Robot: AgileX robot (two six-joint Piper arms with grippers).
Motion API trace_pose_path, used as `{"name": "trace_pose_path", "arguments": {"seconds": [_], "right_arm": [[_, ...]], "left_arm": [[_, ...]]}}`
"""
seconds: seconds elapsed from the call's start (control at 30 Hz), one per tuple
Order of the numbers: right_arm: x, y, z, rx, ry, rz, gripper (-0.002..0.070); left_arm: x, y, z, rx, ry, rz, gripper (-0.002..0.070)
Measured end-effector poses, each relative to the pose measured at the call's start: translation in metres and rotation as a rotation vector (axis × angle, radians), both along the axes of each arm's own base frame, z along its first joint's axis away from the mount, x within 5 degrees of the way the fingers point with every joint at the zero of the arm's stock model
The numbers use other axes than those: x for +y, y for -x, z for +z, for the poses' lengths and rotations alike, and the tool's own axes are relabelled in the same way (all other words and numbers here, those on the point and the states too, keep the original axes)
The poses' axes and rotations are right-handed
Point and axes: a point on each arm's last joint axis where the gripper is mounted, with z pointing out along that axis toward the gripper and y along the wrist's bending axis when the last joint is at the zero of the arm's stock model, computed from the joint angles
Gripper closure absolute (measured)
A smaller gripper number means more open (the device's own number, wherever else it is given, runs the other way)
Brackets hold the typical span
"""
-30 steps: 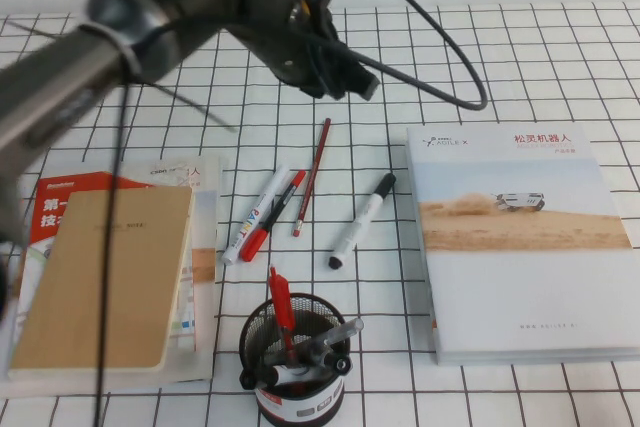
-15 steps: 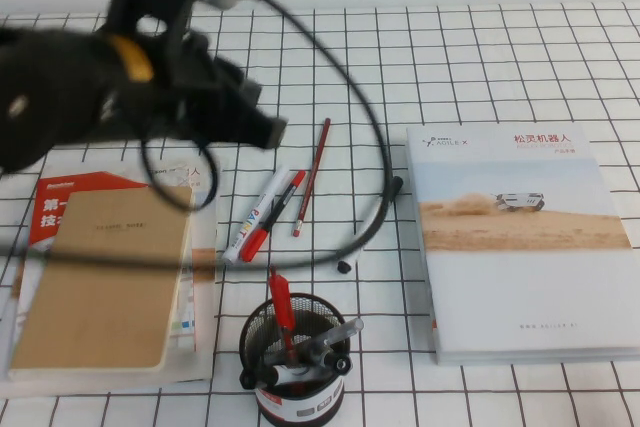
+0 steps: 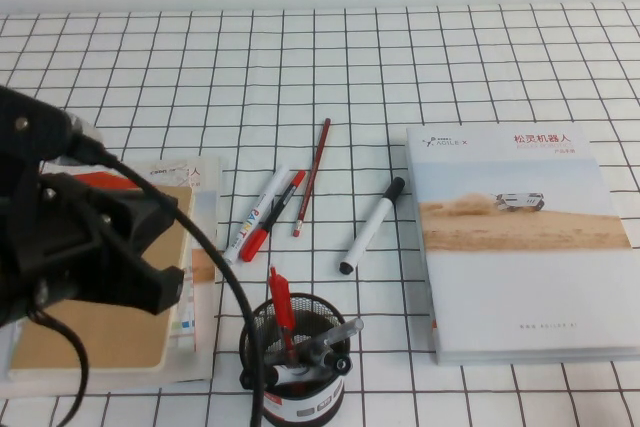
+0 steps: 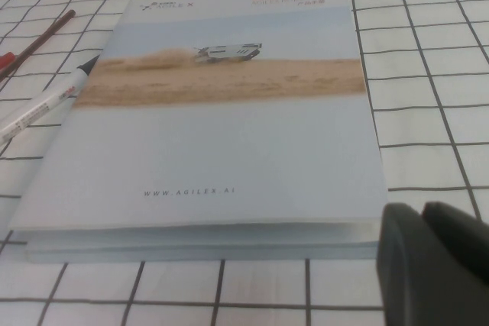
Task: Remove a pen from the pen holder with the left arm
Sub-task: 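Take a marker out of the pen holder and lay it on the table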
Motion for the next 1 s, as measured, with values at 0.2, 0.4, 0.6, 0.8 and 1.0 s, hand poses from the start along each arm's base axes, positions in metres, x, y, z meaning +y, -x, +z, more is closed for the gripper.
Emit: {"name": "trace_pose_path", "arguments": {"seconds": [0.2,0.4,0.6,0.8,1.0], "right_arm": [[0.000,0.000,0.000,0.000,0.000,0.000,0.0691],[0.000,0.000,0.000,0.000,0.000,0.000,0.0691],[0.000,0.000,0.000,0.000,0.000,0.000,0.0691],[0.000,0.000,0.000,0.000,0.000,0.000,0.0691],[0.000,0.000,0.000,0.000,0.000,0.000,0.0691]], "left_arm": [[0.008,0.010,-0.001,0.023,-0.041,-0.004,0.0675],[0.020,0.026,0.010,-0.054,-0.031,-0.004,0.0675],[0.039,0.050,0.005,-0.229,0.004,0.002,0.0675],[0.069,0.075,-0.023,-0.472,0.090,0.146,0.0675],[0.089,0.095,-0.067,-0.559,0.131,0.314,0.0675]]}}
